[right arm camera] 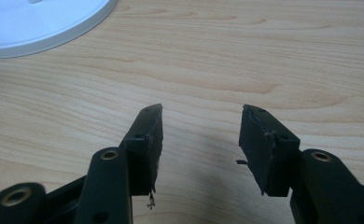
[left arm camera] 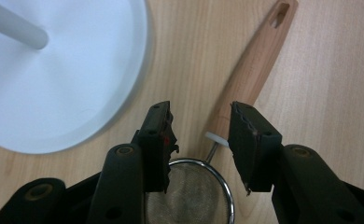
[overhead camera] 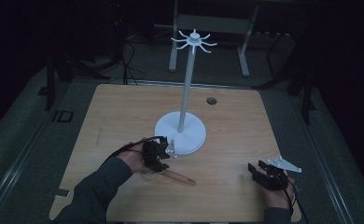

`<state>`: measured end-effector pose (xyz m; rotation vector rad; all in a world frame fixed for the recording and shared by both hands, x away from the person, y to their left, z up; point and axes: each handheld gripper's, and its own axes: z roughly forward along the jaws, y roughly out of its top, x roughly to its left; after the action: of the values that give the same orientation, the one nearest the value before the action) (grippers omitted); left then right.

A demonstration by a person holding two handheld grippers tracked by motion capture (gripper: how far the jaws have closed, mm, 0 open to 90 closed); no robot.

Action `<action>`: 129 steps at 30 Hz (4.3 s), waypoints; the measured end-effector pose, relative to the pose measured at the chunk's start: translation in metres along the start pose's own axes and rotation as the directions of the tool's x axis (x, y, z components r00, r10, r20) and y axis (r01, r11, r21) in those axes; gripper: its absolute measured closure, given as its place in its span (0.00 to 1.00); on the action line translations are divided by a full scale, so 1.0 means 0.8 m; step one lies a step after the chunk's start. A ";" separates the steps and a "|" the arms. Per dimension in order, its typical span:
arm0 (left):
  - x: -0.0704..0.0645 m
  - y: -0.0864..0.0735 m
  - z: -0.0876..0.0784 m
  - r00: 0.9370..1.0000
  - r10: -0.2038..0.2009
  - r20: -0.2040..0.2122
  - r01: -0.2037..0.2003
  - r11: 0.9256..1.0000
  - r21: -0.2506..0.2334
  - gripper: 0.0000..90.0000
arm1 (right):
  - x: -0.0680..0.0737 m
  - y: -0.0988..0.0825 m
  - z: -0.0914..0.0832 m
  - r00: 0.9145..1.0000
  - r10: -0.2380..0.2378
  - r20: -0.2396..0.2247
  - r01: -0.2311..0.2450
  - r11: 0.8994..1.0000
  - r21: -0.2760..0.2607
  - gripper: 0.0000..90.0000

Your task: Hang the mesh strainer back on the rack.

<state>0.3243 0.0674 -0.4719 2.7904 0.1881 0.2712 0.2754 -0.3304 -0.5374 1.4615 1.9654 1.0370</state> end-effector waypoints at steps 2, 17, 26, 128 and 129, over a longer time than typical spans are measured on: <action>-0.001 0.002 0.004 1.000 0.012 0.006 -0.012 1.000 0.026 0.66 | 0.000 0.000 0.001 1.000 0.000 0.000 0.000 1.000 0.001 0.55; -0.010 0.017 0.039 0.996 0.076 0.047 -0.082 0.988 0.129 0.66 | 0.000 -0.001 0.001 1.000 0.004 -0.001 -0.004 1.000 0.006 0.54; -0.006 0.024 0.046 0.997 0.065 0.051 -0.072 0.987 0.143 0.71 | 0.001 -0.001 0.002 1.000 0.004 -0.001 -0.003 1.000 0.007 0.54; 0.034 0.016 -0.106 0.868 -0.484 -0.110 0.353 0.759 -0.547 0.78 | 0.004 -0.001 0.009 1.000 0.008 0.000 -0.008 1.000 0.017 0.54; 0.034 0.016 -0.106 0.868 -0.484 -0.110 0.353 0.759 -0.547 0.78 | 0.004 -0.001 0.009 1.000 0.008 0.001 -0.008 1.000 0.017 0.54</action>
<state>0.3347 0.0857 -0.3848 2.1002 0.6924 0.4741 0.2791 -0.3257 -0.5423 1.4801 1.9741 1.0258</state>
